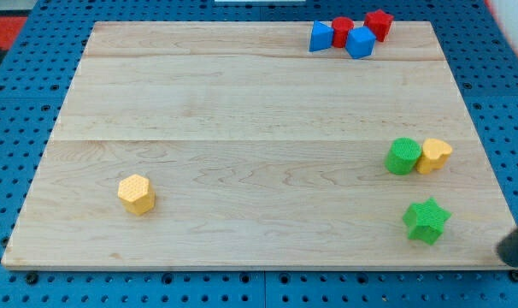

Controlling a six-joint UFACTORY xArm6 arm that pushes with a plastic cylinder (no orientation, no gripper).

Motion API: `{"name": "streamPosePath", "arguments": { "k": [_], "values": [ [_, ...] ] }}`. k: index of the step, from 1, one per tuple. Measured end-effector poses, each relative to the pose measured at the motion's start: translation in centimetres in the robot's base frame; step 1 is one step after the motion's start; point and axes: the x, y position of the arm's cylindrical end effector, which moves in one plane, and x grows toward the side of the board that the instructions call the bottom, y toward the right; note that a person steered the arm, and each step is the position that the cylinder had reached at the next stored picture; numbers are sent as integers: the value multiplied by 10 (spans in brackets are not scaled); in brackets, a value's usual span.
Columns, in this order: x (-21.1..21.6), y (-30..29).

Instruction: Push the green star to the left of the green circle

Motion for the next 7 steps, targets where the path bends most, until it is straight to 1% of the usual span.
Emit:
{"name": "streamPosePath", "arguments": {
  "k": [1,2,3,4,5,7],
  "values": [
    [-27,-35],
    [-34,-65],
    [-28,-78],
    [-12,-98],
    [-30,-136],
    [-65,-134]
  ]
}}
